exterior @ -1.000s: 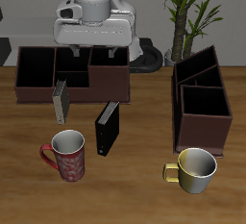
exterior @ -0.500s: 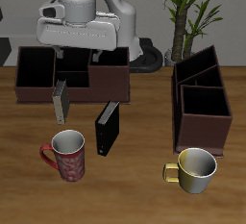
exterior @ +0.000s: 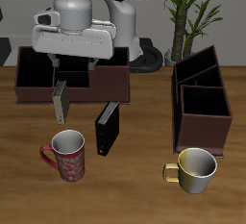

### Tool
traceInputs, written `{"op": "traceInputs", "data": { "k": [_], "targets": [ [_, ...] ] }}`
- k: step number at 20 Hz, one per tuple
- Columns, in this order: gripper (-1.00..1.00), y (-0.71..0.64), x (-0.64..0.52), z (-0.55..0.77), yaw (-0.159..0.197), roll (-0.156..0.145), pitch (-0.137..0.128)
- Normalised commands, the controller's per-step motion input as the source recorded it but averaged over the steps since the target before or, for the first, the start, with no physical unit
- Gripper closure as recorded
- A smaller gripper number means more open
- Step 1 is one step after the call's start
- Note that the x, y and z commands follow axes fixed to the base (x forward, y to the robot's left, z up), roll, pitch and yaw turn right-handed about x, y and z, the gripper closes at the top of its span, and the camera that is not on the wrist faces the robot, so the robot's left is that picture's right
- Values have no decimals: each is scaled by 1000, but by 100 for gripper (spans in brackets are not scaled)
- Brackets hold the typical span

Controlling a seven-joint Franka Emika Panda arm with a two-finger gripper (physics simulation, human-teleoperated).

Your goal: Place the red mug into the left desk caddy's right compartment

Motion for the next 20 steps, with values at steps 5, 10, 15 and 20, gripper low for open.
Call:
{"op": "traceInputs", "data": {
  "k": [5, 10, 15, 20],
  "targets": [
    [-100, -19, 262, -74, 22, 25, -10],
    [-100, 49, 212, -136, 3, -5, -14],
    [-100, 266, 176, -360, 52, 30, 11],
    [-100, 139, 148, -292, 37, 5, -1]
  ]
}}
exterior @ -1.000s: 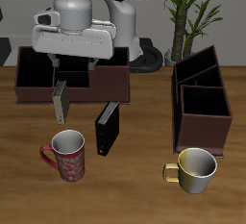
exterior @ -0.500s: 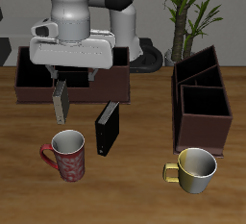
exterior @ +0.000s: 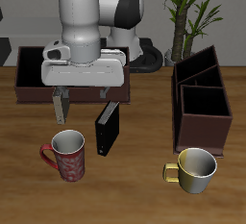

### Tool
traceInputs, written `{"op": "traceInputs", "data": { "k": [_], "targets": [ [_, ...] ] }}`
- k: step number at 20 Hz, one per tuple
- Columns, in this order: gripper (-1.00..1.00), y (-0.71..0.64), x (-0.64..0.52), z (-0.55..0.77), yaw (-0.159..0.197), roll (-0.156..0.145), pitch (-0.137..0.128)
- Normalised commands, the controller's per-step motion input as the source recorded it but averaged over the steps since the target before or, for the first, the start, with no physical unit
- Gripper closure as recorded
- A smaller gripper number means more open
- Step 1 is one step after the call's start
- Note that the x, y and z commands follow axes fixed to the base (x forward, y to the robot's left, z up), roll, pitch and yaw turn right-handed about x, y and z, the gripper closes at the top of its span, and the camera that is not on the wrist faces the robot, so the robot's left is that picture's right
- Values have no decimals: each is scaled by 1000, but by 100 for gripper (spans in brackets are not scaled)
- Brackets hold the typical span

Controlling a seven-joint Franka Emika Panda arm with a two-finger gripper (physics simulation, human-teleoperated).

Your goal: Place the red mug into the left desk caddy's right compartment

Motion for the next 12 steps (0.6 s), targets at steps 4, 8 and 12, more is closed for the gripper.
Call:
{"op": "traceInputs", "data": {
  "k": [4, 8, 12],
  "targets": [
    [-100, 43, 99, -193, 16, -1, 3],
    [-100, 3, 117, -153, 2, -12, 5],
    [-100, -18, 115, -225, -3, -13, 11]
  ]
}}
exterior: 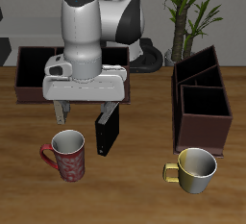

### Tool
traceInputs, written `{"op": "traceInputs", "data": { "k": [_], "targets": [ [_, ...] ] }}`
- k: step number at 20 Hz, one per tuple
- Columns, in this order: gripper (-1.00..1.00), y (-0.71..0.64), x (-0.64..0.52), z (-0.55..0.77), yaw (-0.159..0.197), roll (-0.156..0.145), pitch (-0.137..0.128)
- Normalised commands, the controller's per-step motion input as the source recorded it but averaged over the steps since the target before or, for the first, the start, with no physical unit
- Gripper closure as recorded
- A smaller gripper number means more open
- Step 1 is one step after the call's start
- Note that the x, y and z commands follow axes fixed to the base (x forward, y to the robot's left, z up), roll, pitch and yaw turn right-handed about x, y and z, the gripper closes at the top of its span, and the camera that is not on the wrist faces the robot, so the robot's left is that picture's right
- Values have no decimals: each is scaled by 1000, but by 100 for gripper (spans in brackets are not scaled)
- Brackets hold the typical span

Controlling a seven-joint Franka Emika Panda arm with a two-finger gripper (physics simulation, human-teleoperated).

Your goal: Place the red mug into the left desk caddy's right compartment

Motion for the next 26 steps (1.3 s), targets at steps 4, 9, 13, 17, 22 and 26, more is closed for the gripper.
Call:
{"op": "traceInputs", "data": {
  "k": [4, 9, 13, 17, 22, 26],
  "targets": [
    [-100, -6, 49, -145, 6, 2, 5],
    [-100, 7, 67, -196, 5, 16, 5],
    [-100, -7, 62, -107, -9, 24, -1],
    [-100, -24, 89, -131, -20, 10, 7],
    [-100, -48, 75, -144, -20, -3, 9],
    [-100, 13, 80, -293, -3, -3, 32]
  ]
}}
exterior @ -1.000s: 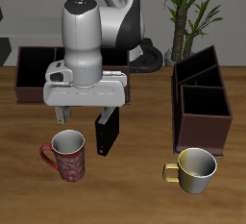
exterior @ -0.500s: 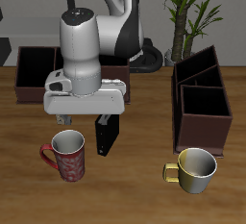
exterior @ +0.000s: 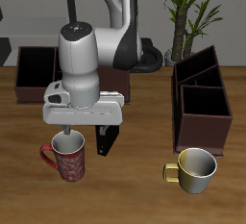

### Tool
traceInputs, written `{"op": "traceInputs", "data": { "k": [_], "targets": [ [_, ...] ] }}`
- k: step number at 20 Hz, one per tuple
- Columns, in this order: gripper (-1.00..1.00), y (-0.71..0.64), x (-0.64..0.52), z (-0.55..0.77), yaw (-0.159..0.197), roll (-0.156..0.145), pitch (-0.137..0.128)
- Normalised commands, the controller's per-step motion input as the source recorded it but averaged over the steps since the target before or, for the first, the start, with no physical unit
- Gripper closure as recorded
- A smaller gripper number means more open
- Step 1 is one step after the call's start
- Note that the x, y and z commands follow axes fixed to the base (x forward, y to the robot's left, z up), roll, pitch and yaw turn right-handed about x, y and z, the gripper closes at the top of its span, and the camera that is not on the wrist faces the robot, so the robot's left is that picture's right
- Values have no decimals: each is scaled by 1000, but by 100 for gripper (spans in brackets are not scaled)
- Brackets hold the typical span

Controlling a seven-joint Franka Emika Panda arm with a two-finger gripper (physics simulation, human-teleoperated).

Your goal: Place the red mug into the left desk caddy's right compartment

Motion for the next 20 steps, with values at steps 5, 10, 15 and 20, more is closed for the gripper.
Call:
{"op": "traceInputs", "data": {
  "k": [5, 10, 15, 20],
  "targets": [
    [-100, 68, 32, -206, -11, 10, 22],
    [-100, 10, 9, -213, -27, 2, 26],
    [-100, -30, 9, -197, -26, -3, 29],
    [-100, 9, -11, -116, -4, -3, 16]
  ]
}}
